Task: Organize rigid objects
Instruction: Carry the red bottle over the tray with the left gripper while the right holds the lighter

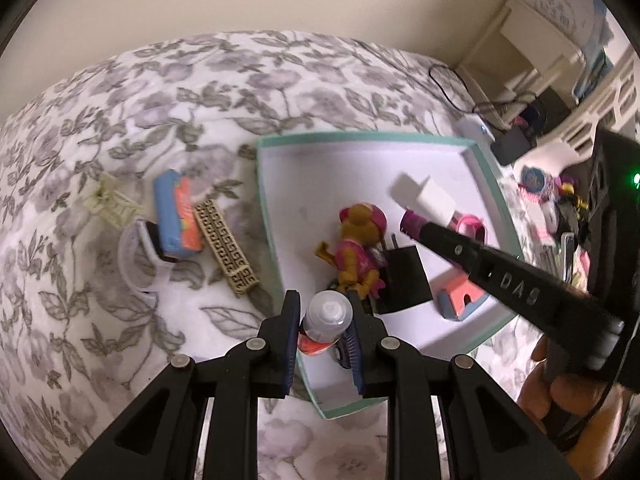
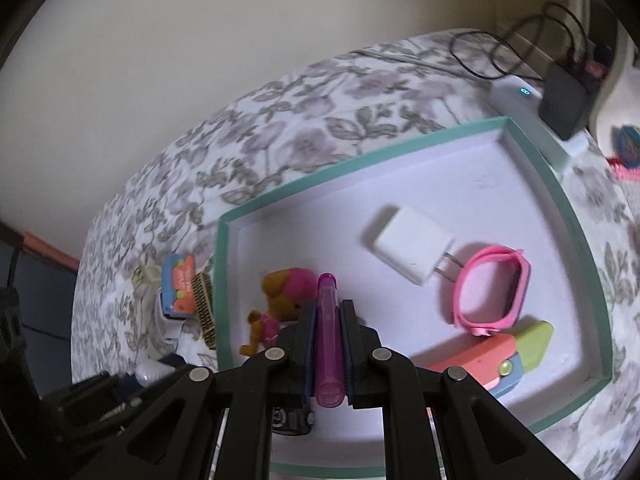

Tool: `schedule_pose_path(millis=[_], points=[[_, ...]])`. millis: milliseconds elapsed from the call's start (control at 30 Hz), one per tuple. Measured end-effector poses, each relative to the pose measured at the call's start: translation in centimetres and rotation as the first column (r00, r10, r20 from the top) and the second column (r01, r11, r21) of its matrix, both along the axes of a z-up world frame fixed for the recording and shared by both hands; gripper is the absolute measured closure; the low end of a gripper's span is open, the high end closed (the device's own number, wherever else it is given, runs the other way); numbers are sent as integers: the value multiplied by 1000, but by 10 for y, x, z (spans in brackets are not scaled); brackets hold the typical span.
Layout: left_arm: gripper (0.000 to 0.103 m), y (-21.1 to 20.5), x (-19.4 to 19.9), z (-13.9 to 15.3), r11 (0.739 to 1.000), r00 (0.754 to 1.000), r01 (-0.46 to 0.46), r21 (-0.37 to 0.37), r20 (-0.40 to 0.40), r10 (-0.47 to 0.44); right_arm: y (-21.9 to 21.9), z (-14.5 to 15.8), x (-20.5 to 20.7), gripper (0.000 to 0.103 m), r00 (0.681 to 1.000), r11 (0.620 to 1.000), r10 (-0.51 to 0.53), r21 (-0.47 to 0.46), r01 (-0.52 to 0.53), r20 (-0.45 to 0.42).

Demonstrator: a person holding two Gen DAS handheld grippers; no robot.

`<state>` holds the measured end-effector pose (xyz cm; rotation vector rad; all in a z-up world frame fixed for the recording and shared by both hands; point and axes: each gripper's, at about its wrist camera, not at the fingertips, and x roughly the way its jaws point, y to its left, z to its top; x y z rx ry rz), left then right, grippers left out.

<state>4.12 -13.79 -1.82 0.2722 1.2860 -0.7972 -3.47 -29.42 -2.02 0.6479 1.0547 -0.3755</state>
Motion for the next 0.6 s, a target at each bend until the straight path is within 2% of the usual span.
schedule_pose_path(millis=[267,400,467,533,600], points=[[80,-11,-5,-26,997,999,16,76,-31,-14,-12,-12,-7,90,999,999,-40,31,40,-32],[80,-10,-5,-26,997,1000,8,80,-22,-7,-11,-14,-7,87,998,999,-36,18,37,-55],[76,-10,-3,-25,997,1000,-1,78,-23,3,-10,-15,-7,87,998,999,-33,15,34,-61],[61,-8,-1,-25,997,1000,-13,78,-26,15,-10,-16,-6,87,997,999,-35,11,36,-69],[59,-6,1,-23,997,999,-22,76,-26,24,-10,-16,-6,87,997,999,-36,8,37,-74]])
